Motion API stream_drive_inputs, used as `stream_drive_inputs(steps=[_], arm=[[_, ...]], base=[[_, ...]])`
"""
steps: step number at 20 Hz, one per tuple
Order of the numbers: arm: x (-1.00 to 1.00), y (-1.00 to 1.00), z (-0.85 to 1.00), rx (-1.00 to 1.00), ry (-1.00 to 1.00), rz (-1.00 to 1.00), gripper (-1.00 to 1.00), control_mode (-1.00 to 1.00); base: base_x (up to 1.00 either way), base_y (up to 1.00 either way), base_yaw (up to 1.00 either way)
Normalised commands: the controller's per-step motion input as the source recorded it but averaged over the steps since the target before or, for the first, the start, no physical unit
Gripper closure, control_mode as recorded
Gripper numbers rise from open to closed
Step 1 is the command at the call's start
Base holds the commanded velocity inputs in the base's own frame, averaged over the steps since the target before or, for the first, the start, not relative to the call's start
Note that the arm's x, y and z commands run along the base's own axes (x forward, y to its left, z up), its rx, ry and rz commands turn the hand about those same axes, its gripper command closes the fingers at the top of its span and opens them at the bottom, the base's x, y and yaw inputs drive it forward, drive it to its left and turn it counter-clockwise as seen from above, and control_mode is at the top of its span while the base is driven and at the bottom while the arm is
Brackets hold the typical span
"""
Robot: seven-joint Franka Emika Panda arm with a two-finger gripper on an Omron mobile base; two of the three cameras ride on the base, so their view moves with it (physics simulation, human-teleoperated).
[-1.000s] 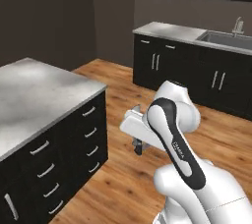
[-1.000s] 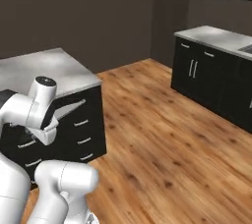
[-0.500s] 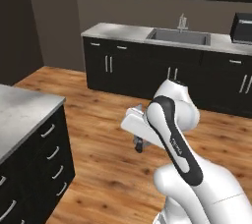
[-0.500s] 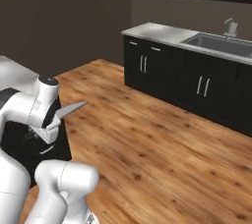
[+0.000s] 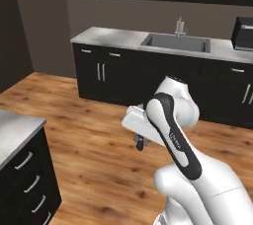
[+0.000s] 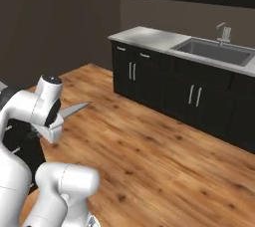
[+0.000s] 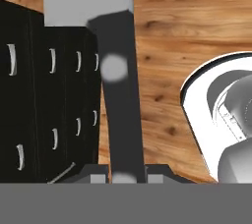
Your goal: Move the cutting board and knife to the sink. Then move spray from the cabinet to the counter.
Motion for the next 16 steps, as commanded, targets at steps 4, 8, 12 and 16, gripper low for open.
stream_drive_inputs(steps=[4, 8, 12, 16], arm=[[0.00, 0.00, 0.00, 0.00, 0.00, 0.00, 1.00, 1.00], [0.00, 0.00, 0.00, 0.00, 0.00, 0.00, 1.00, 1.00], [0.00, 0.00, 0.00, 0.00, 0.00, 0.00, 1.00, 1.00], [0.00, 0.00, 0.00, 0.00, 0.00, 0.00, 1.00, 1.00]], base=[[0.82, -0.20, 0.00], [0.76, -0.20, 0.00], [0.72, -0.15, -0.07], [0.73, -0.10, -0.10]])
